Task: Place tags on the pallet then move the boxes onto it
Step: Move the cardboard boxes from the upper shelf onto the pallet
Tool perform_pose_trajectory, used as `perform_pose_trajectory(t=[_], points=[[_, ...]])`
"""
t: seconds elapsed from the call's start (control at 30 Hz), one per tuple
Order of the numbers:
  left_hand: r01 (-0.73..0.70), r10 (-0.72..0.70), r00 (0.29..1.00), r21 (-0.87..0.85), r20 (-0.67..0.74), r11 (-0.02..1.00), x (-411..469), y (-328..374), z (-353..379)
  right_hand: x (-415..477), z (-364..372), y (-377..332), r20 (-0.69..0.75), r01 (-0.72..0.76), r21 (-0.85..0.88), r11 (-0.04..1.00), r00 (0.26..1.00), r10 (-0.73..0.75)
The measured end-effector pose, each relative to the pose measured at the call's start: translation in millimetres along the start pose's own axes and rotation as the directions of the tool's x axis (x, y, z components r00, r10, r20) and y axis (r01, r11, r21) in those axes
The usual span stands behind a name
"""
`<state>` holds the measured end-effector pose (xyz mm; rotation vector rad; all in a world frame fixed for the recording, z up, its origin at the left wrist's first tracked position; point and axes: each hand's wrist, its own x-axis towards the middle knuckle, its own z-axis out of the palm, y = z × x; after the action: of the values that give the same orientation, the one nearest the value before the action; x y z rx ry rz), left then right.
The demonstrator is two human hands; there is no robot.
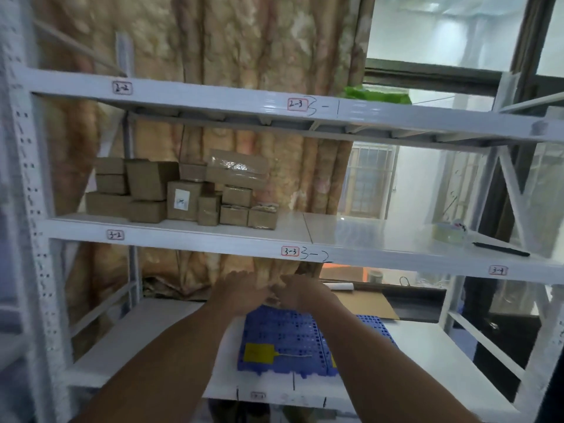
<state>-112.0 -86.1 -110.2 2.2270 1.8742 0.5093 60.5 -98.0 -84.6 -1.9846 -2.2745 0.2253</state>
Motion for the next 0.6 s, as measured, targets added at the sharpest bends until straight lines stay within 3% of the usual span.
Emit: perform_pose_trajectory(t=[0.13, 0.27, 0.53, 0.6], points=[[0.105, -0.101, 0.992, 0.042, -0.077, 0.994, -23, -40, -39, -3, -6, -46, 0.002, 0.063, 0.0, 0.998, 0.998, -0.063], [0.154, -0.141, 0.981, 0.094, -0.133, 0.984, -55, -64, -89, -8, -12, -90, -0.062, 0.124, 0.181, 0.976, 0.991, -0.114], [0.193, -0.167, 0.971, 0.151, -0.168, 0.97, -81, -132, -160, -15, -39, -189, -0.183, 0.217, 0.035, 0.976, 0.961, -0.207], [0.193, -0.159, 0.953, 0.112, -0.259, 0.975, -81, -153, -170, -7, -36, -216, -0.205, 0.235, 0.052, 0.971, 0.954, -0.22]])
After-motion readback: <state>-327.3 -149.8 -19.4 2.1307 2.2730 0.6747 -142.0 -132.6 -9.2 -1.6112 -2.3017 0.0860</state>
